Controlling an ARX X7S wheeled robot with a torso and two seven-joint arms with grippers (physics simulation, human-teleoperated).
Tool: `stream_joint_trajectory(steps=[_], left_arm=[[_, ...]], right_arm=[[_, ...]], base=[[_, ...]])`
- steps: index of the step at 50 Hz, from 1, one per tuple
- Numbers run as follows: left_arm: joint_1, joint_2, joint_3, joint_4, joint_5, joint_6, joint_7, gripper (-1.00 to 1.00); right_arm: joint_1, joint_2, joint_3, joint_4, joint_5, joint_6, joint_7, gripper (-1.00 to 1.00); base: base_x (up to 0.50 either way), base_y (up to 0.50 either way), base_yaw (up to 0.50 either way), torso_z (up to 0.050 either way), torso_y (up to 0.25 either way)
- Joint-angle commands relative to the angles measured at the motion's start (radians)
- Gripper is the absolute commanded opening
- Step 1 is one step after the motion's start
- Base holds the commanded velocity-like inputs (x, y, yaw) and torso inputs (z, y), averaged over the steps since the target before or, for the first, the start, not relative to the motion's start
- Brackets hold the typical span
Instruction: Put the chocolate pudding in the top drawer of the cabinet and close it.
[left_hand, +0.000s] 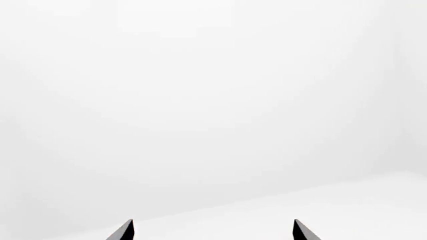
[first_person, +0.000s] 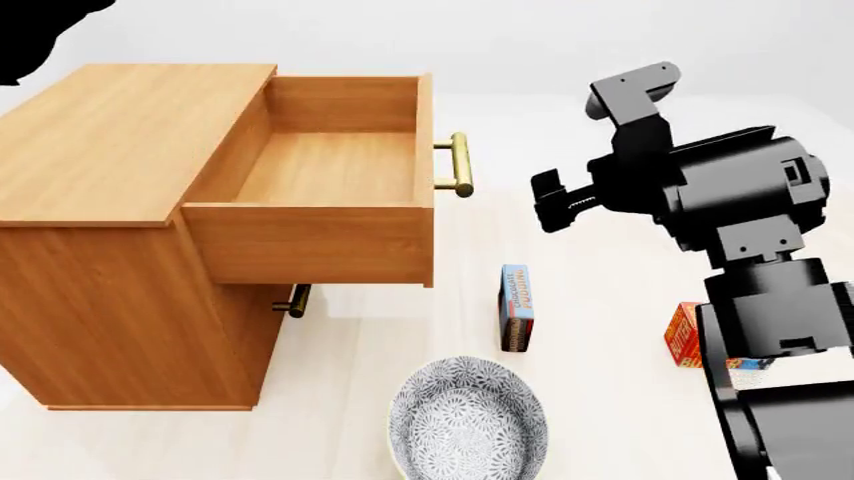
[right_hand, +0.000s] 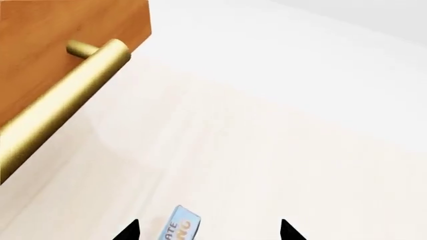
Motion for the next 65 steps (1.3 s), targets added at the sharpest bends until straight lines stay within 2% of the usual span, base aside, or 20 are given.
stream_joint_trajectory(steps=[1, 18, 34, 65], left_arm=[[0.008, -0.001, -0.003, -0.005, 0.008, 0.006, -0.001, 1.0], [0.018, -0.007, -0.008, -0.002, 0.017, 0.013, -0.003, 1.0], [0.029, -0.006, -0.008, -0.013, 0.035, 0.023, 0.005, 1.0], [0.017, -0.05, -0.021, 0.052, 0.068, 0.054, -0.036, 1.0]], right_arm=[[-0.027, -0.011, -0.001, 0.028, 0.009, -0.011, -0.001, 1.0], [-0.025, -0.061, 0.002, 0.216, 0.013, -0.132, 0.015, 1.0], [0.079, -0.153, 0.0, 0.653, 0.005, -0.405, 0.031, 1.0], [0.012, -0.18, 0.093, 0.658, -0.035, -0.415, 0.07, 1.0]], base=[[0.0, 0.0, 0.0, 0.0, 0.0], [0.0, 0.0, 0.0, 0.0, 0.0], [0.0, 0.0, 0.0, 0.0, 0.0], [0.0, 0.0, 0.0, 0.0, 0.0]])
